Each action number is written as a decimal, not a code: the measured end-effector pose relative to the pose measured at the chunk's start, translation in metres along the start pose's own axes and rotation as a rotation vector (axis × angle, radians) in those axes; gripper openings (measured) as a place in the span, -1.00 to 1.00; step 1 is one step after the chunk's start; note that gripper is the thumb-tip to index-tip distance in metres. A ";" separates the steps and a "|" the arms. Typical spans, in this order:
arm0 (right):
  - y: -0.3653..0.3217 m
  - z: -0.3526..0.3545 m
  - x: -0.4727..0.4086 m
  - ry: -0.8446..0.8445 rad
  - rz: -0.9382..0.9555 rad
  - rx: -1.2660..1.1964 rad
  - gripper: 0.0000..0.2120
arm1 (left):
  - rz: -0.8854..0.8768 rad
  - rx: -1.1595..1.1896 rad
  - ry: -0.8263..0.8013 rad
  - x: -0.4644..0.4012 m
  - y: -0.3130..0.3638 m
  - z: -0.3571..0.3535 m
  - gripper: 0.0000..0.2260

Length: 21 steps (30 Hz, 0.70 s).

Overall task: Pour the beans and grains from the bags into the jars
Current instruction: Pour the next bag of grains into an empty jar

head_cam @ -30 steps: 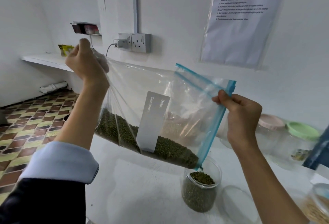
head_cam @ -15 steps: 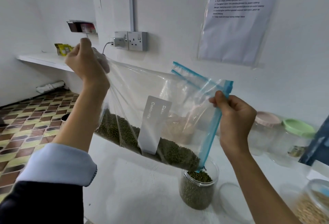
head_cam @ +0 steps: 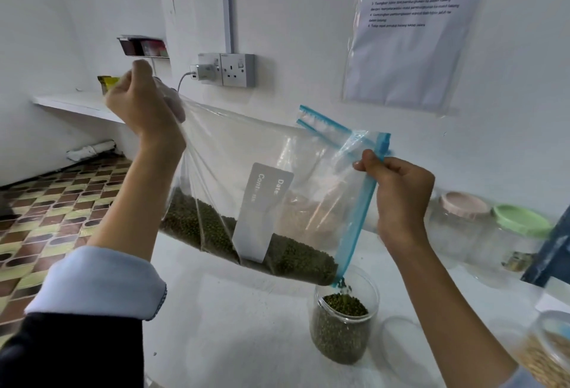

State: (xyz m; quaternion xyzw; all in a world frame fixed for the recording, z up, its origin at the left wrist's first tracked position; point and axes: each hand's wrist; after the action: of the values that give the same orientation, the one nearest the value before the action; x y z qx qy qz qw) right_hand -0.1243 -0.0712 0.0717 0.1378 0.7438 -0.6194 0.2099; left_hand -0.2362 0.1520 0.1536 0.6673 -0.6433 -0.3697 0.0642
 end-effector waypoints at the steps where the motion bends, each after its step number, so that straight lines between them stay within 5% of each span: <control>1: 0.001 0.000 -0.001 0.023 0.003 -0.005 -0.86 | 0.001 -0.007 0.000 0.000 0.000 0.000 -0.53; 21: 0.001 0.007 0.007 0.004 0.049 0.013 -0.83 | -0.003 -0.010 0.012 0.002 -0.010 0.000 -0.60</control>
State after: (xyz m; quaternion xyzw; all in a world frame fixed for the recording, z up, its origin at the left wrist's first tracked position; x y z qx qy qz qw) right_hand -0.1290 -0.0778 0.0670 0.1583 0.7366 -0.6187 0.2226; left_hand -0.2277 0.1517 0.1473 0.6701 -0.6403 -0.3687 0.0709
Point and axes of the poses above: each hand's wrist, its own x-axis away from the middle knuckle, its own z-axis out of the back of the hand, y = z × x, and after that the axes turned 6 degrees about z, right-handed
